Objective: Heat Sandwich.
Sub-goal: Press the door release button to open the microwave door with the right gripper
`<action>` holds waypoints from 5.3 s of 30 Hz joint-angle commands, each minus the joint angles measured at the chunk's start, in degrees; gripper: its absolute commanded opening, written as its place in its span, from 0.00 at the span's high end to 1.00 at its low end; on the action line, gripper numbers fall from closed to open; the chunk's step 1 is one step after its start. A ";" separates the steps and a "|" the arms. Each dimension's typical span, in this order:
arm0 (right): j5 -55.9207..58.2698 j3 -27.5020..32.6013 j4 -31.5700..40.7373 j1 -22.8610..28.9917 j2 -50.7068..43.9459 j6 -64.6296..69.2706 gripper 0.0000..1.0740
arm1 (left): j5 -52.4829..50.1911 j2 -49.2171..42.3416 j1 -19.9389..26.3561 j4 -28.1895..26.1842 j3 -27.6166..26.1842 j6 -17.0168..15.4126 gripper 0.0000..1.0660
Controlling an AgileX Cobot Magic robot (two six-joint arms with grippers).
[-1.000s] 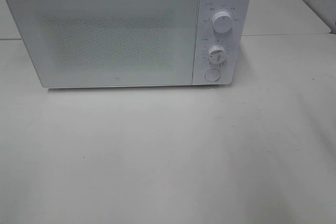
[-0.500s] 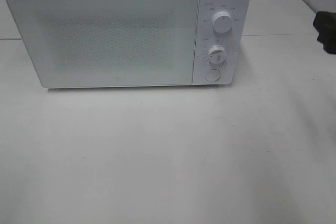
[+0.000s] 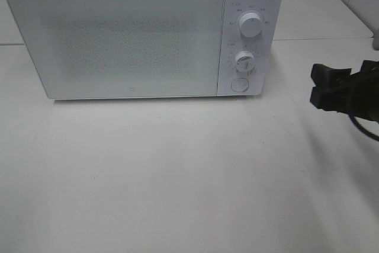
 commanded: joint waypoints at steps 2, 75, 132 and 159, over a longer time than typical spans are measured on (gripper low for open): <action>-5.73 -0.06 6.13 5.56 3.72 -2.18 0.31 | -0.46 -1.20 0.00 -0.29 0.23 -0.06 0.08; -7.51 -8.77 29.28 26.76 20.57 81.13 1.00 | -0.46 -1.20 0.00 -0.29 0.23 -0.06 0.08; 4.47 -35.70 15.36 10.71 41.02 87.03 0.99 | -0.46 -1.20 0.00 -0.29 0.23 -0.06 0.08; 5.16 -39.13 15.18 8.71 42.34 85.83 0.99 | -0.46 -1.20 0.00 -0.29 0.23 -0.06 0.08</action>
